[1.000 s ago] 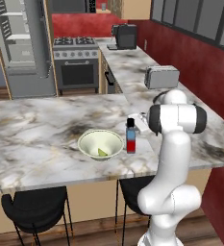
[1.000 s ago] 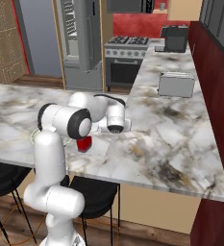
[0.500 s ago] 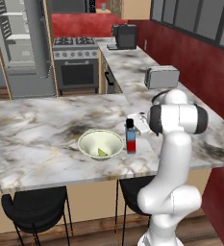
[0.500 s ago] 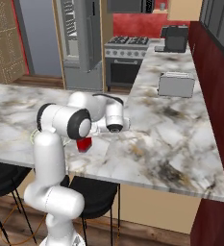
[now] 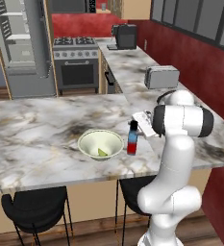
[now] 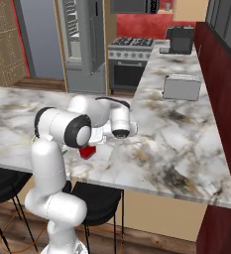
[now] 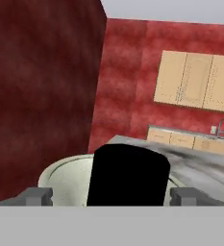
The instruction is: There is a bowl on the dining counter. Grab a lemon wedge from the fridge and place it in the bowl. Then get the liquor bottle and glass cup from the cabinet and place them next to the bowl.
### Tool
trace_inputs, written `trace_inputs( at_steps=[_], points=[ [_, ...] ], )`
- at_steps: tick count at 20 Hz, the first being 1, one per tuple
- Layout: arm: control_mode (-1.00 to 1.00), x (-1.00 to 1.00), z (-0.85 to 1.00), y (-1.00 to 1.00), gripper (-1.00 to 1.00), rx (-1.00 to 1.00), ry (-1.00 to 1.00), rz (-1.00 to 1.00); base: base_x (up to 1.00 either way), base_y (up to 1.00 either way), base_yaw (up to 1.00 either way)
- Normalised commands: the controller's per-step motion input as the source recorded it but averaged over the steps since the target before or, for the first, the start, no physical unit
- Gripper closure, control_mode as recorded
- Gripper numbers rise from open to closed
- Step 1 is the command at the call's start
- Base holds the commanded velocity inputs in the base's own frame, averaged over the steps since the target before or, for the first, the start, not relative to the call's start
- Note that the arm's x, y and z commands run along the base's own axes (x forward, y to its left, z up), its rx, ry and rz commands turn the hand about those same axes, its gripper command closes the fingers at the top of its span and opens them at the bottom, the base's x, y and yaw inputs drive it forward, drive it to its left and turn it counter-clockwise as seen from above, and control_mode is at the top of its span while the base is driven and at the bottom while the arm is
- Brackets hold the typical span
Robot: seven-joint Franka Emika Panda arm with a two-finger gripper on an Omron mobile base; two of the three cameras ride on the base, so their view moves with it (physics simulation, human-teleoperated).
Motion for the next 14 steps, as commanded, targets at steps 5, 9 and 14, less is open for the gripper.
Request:
trace_inputs(
  at_steps=[5, 9, 14],
  points=[
    [-1.00, -0.03, 0.61, -0.26, -1.00, 0.00, -0.11, -0.02, 0.00, 0.00, 0.00],
    [-1.00, -0.09, 0.65, -0.18, -1.00, 0.00, -0.11, -0.04, 0.00, 0.00, 0.00],
    [-1.00, -0.42, 0.67, -0.01, -1.00, 0.00, -0.13, -0.06, 0.00, 0.00, 0.00]
  ],
)
